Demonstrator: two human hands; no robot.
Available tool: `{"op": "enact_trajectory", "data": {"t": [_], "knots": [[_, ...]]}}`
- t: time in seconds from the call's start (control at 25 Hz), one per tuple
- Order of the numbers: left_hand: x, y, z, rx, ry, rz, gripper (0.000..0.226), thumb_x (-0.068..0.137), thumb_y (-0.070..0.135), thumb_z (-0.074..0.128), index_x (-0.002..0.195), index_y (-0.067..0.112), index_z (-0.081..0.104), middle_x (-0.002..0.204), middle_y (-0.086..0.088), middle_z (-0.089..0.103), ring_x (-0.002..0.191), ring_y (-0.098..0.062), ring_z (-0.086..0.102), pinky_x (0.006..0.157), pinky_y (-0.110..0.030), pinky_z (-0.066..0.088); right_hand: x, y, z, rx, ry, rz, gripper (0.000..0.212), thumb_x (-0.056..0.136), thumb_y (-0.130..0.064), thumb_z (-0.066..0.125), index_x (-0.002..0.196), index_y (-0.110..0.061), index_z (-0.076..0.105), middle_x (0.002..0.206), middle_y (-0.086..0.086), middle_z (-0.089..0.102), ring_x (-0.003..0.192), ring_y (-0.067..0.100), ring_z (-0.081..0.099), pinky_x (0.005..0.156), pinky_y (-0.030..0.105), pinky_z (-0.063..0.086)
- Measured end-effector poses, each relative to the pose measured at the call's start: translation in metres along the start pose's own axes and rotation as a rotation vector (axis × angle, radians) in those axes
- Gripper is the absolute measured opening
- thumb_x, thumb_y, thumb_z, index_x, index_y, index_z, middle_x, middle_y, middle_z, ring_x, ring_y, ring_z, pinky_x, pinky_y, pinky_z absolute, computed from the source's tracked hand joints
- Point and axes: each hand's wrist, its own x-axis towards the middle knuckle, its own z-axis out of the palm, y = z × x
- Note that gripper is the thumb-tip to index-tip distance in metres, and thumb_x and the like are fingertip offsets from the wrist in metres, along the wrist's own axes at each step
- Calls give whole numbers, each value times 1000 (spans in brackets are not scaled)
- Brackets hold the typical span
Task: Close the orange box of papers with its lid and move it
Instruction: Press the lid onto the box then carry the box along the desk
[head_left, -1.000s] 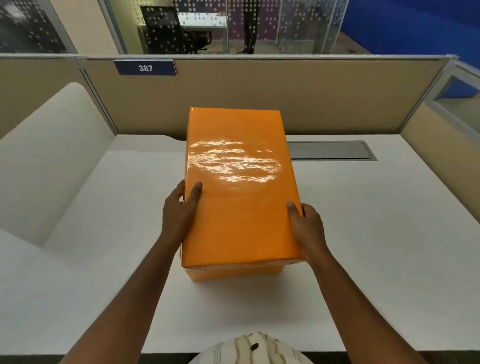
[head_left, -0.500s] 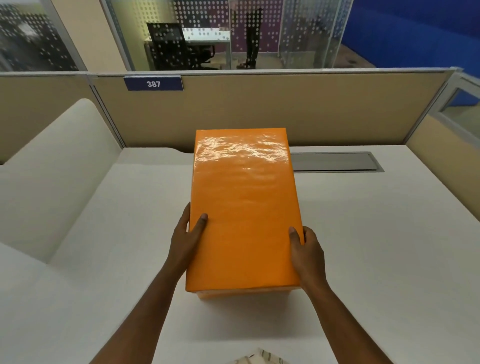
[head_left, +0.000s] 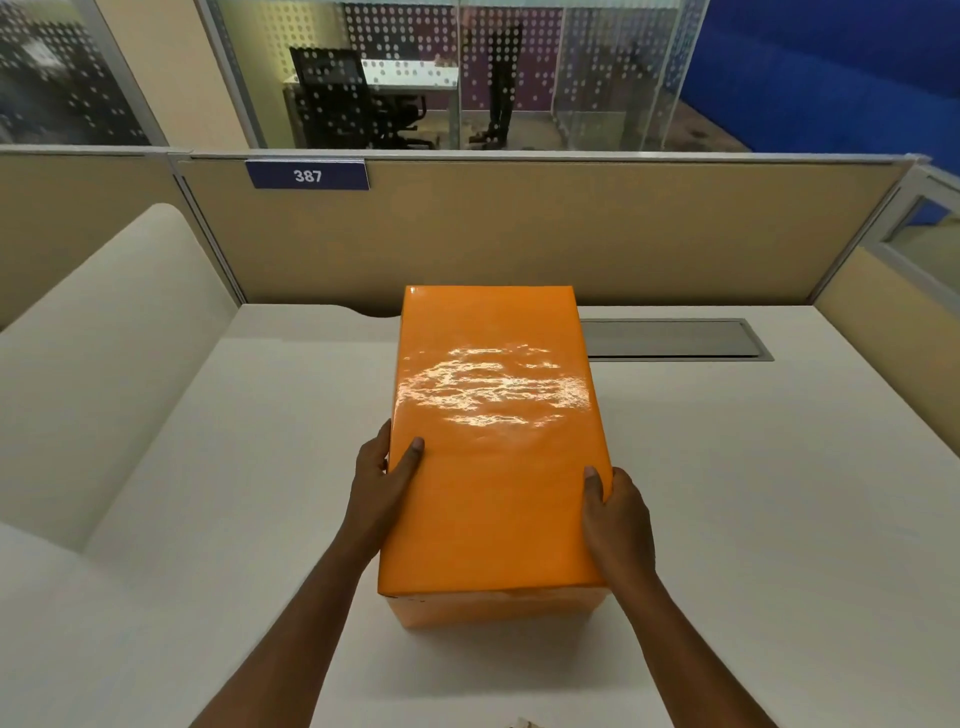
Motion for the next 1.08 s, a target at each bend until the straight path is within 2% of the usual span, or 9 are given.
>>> {"op": "enact_trajectory", "data": {"t": [0.28, 0.4, 0.48, 0.56, 0.72, 0.8, 0.92, 1.0, 1.08], "knots": [[7, -16, 2, 28, 28, -20, 33, 91, 51, 49, 123, 45, 45, 128, 5, 49, 115, -21, 52, 95, -45, 46, 8, 3, 14, -238, 75, -4, 51, 96, -48, 31, 126, -11, 50, 129, 12, 56, 115, 33, 56, 90, 46, 49], [11, -19, 4, 17, 5, -54, 46, 90, 53, 50, 133, 39, 43, 132, 5, 52, 111, -20, 56, 93, -46, 50, 8, 4, 17, -290, 85, 0, 52, 96, -48, 29, 132, -14, 46, 133, 12, 54, 119, 34, 52, 91, 48, 47], [12, -22, 4, -22, -34, -103, 56, 87, 56, 51, 138, 37, 39, 134, 4, 55, 107, -21, 61, 84, -40, 54, 8, 1, 18, -323, 95, -10, 54, 96, -48, 29, 144, -24, 32, 139, 9, 51, 123, 35, 50, 93, 50, 46], [13, -23, 4, -32, -60, -131, 63, 86, 59, 50, 142, 37, 34, 135, 4, 55, 106, -22, 63, 78, -36, 55, 8, 1, 18, -392, 90, -61, 53, 97, -47, 26, 148, -35, 18, 135, 7, 53, 118, 33, 52, 87, 48, 48], [15, -24, 6, -17, -54, -105, 63, 85, 59, 50, 142, 38, 34, 131, 5, 58, 97, -16, 65, 68, -25, 52, 8, 3, 18, -492, 56, -125, 51, 98, -46, 20, 149, -41, 13, 127, 7, 55, 111, 31, 52, 83, 43, 47], [16, -23, 6, 1, -52, -100, 62, 87, 57, 50, 143, 36, 35, 132, 4, 59, 97, -18, 65, 71, -28, 54, 12, 4, 15, -489, 36, -121, 52, 98, -47, 20, 149, -39, 13, 124, 7, 58, 109, 32, 55, 85, 44, 47], [17, -23, 6, -4, -49, -105, 66, 86, 56, 51, 145, 34, 32, 138, -3, 57, 105, -25, 66, 81, -39, 56, 18, 0, 9, -523, -45, -128, 55, 98, -49, 20, 150, -34, 14, 121, 9, 61, 109, 32, 58, 87, 45, 49], [20, -22, 5, 22, -54, -130, 79, 85, 55, 54, 151, 32, 18, 148, -7, 47, 117, -32, 60, 91, -48, 51, 19, -5, 9, -575, -119, -96, 60, 96, -53, 20, 151, -32, 10, 134, 13, 52, 118, 35, 53, 93, 46, 47], [26, -21, 3, 70, -37, -168, 93, 84, 51, 60, 152, 29, 0, 156, -10, 33, 131, -37, 49, 100, -52, 44, 17, -10, 11, -614, -140, -48, 64, 94, -57, 21, 150, -29, 12, 151, 15, 31, 132, 38, 40, 100, 51, 40]]}}
